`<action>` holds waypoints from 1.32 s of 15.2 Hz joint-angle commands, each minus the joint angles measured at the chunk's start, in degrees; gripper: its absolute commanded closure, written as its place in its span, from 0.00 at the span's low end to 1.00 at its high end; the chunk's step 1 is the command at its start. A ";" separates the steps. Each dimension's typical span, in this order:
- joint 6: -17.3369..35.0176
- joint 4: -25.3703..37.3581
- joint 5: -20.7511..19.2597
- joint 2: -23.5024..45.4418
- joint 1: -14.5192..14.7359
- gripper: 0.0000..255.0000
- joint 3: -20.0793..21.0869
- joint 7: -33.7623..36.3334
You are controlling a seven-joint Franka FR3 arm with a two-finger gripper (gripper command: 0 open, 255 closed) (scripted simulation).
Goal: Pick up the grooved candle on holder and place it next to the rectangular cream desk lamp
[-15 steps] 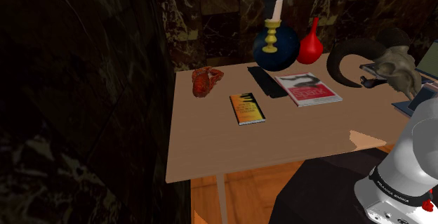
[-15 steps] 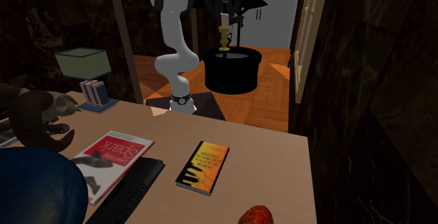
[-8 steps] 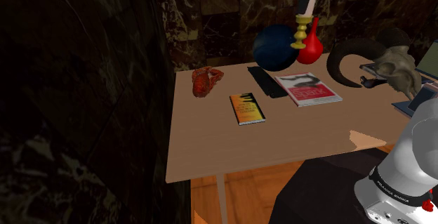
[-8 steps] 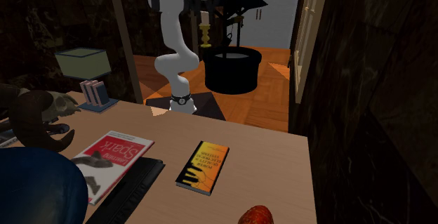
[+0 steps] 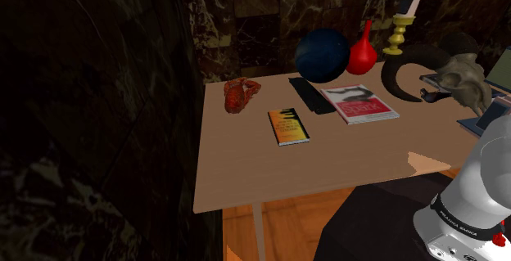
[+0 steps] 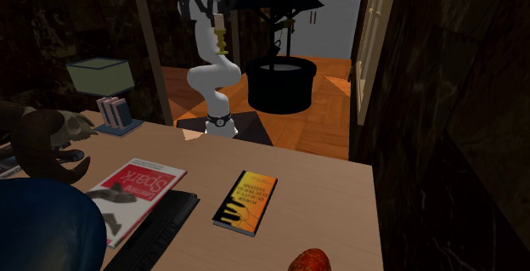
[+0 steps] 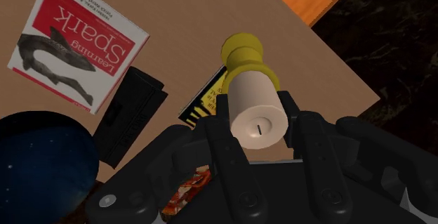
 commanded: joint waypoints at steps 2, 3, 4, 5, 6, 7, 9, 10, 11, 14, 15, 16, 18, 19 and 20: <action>-2.21 -1.61 -1.76 -3.74 -0.46 1.00 -2.68 -3.06; -2.93 -2.06 -2.43 -4.93 -0.60 1.00 -3.57 -4.06; -3.67 -2.44 -3.13 -6.07 -0.73 1.00 -4.46 -5.06; -4.41 -2.76 -3.86 -7.17 -0.88 1.00 -5.36 -6.09; -5.17 -3.01 -4.62 -8.22 -1.02 1.00 -6.26 -7.12; -5.93 -3.19 -5.42 -9.23 -1.15 1.00 -7.17 -8.16; -7.47 -3.35 -7.12 -11.10 -1.39 1.00 -9.01 -10.30; -8.25 -3.34 -8.01 -11.97 -1.50 1.00 -9.94 -11.39; -9.03 -3.26 -8.93 -12.80 -1.60 1.00 -10.87 -12.49; -11.35 -2.64 -11.84 -14.98 -1.85 1.00 -13.69 -15.93; -12.12 -2.30 -12.87 -15.62 -1.90 1.00 -14.63 -17.11; -12.89 -1.91 -13.93 -16.22 -1.91 1.00 -15.59 -18.29; -14.40 -0.93 -16.11 -17.28 -1.88 1.00 -17.49 -20.72; -15.14 -0.35 -17.24 -17.74 -1.84 1.00 -18.45 -21.97; -15.88 0.29 -18.38 -18.16 -1.78 1.00 -19.40 -23.24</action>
